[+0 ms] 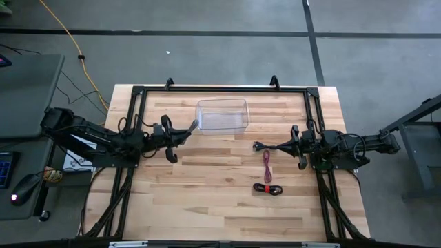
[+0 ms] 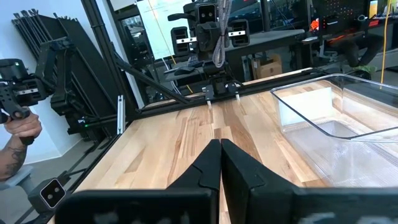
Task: Pick and place USB-C Cables
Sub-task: Put the black white charger cable into the transparent bin
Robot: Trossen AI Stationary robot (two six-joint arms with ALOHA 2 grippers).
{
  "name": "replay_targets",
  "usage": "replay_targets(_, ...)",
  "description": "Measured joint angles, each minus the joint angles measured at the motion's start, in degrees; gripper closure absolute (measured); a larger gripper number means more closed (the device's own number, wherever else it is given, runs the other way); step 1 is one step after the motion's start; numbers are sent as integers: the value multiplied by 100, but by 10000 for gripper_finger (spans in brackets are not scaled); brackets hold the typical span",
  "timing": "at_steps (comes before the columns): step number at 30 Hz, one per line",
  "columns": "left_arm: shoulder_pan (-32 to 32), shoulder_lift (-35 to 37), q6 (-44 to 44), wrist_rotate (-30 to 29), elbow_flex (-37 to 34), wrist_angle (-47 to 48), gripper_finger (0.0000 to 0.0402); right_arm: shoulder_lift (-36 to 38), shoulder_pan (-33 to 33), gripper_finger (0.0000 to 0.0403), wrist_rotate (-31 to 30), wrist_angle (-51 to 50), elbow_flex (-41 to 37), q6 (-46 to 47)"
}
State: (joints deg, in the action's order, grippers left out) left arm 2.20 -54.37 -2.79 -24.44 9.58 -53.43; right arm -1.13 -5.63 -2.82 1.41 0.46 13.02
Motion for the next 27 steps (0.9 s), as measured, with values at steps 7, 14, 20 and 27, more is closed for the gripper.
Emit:
replay_targets(7,2,0,-2,85,0,5,401,1,1,402,0,-1,-1,0)
replay_targets(14,2,0,193,85,3,24,401,0,2,402,0,-2,1,0)
replay_targets(20,-85,0,101,92,4,94,401,0,1,402,-1,-1,0,-1)
replay_targets(27,-83,0,48,92,4,210,401,0,2,402,-1,0,-1,0)
